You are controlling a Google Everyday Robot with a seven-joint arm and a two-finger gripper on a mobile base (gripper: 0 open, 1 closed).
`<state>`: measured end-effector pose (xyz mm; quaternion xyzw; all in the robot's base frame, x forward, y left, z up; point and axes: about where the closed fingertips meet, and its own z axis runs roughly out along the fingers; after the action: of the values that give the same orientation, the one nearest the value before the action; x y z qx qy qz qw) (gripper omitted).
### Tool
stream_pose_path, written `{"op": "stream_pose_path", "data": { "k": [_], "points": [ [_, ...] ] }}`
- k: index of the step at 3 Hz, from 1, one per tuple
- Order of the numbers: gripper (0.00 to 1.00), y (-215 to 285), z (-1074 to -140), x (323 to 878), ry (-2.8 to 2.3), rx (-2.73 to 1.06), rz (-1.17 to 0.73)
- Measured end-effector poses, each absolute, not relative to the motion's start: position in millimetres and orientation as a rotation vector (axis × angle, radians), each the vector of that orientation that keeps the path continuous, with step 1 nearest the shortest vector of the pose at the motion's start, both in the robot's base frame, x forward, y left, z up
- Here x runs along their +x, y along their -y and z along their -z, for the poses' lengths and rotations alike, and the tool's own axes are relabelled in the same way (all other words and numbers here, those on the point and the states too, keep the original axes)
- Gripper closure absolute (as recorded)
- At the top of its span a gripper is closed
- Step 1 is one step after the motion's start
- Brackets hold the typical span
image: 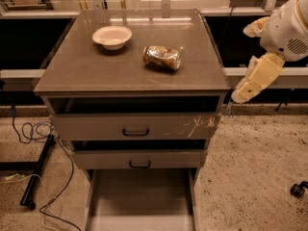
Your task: Place orange can into bottom drawer
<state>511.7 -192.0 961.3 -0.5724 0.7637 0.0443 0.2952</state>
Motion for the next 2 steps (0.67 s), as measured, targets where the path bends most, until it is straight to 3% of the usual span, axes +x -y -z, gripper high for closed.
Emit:
{"op": "stream_pose_path", "data": {
  "k": [2],
  "points": [
    [0.00,156.5,-943.7,563.5,-2.042,-1.435,-0.192]
  ]
}}
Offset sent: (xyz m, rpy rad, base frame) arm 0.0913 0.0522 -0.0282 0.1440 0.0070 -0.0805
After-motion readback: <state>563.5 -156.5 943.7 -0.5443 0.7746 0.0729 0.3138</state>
